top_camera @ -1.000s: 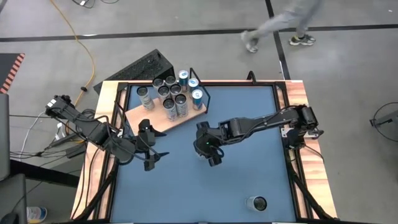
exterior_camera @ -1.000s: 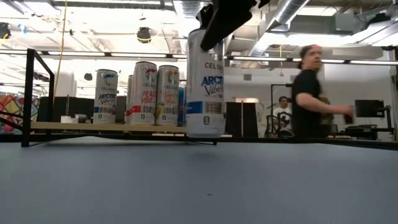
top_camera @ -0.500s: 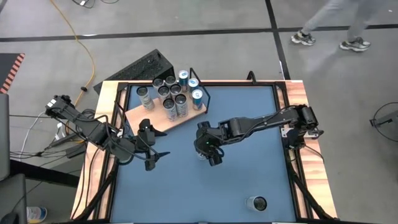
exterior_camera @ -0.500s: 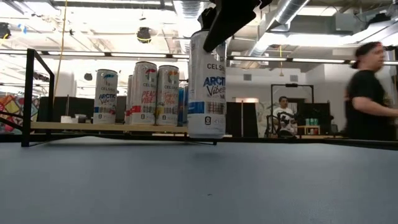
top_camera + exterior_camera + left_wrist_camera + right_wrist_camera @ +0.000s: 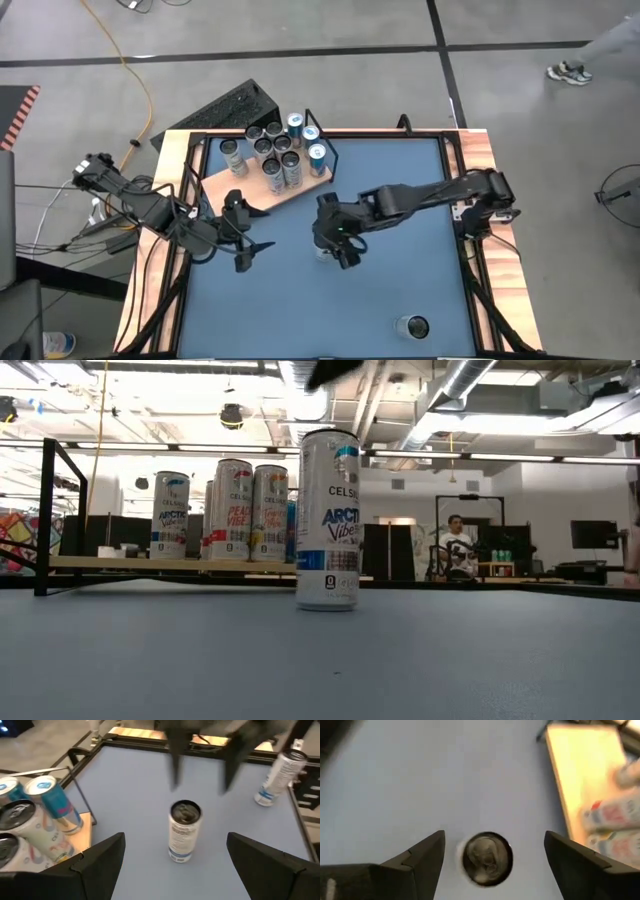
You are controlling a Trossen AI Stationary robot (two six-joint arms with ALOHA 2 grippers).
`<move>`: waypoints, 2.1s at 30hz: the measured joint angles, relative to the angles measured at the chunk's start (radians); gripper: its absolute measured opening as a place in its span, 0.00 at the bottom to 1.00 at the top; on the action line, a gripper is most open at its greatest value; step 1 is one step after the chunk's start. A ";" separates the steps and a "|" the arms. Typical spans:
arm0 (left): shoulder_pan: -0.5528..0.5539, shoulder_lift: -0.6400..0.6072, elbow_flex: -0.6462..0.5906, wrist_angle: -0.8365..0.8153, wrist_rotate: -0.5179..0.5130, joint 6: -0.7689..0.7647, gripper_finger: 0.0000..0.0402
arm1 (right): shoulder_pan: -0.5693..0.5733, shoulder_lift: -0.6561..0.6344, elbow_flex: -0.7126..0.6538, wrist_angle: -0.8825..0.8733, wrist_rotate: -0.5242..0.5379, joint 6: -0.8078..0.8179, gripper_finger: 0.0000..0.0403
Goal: Place canned beverage on shelf
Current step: Put the left white and blue soda can on the shelf aligned with the other white and blue soda can
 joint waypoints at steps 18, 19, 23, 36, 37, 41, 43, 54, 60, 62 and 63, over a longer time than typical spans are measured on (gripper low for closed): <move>0.194 0.074 -0.087 0.376 0.203 0.159 0.84 | 0.139 -0.013 0.485 -0.714 0.120 0.316 0.80; 0.194 0.094 -0.083 0.376 0.188 0.179 0.84 | 0.149 -0.017 0.480 -0.720 0.119 0.323 0.80; 0.196 0.194 -0.052 0.378 0.097 0.182 0.84 | 0.183 -0.038 0.481 -0.719 0.142 0.342 0.80; 0.194 0.474 0.027 0.533 0.050 0.232 0.84 | 0.306 -0.122 0.480 -0.719 0.257 0.499 0.80; 0.194 0.478 0.029 0.548 0.051 0.230 0.84 | 0.315 -0.121 0.480 -0.719 0.261 0.501 0.80; 0.194 0.498 0.033 0.569 0.031 0.203 0.84 | 0.328 -0.119 0.480 -0.720 0.261 0.503 0.80; 0.185 0.522 0.029 0.555 0.012 0.210 0.84 | 0.331 -0.114 0.480 -0.720 0.261 0.503 0.80; 0.167 0.585 0.031 0.564 -0.053 0.175 0.84 | 0.327 -0.111 0.480 -0.720 0.281 0.502 0.80; 0.167 0.618 0.027 0.543 -0.010 0.149 0.84 | 0.327 -0.111 0.480 -0.720 0.283 0.502 0.80; 0.173 0.625 0.029 0.556 0.006 0.147 0.84 | 0.327 -0.111 0.480 -0.720 0.285 0.502 0.80; 0.173 0.625 0.029 0.551 0.010 0.147 0.84 | 0.327 -0.111 0.480 -0.720 0.285 0.502 0.80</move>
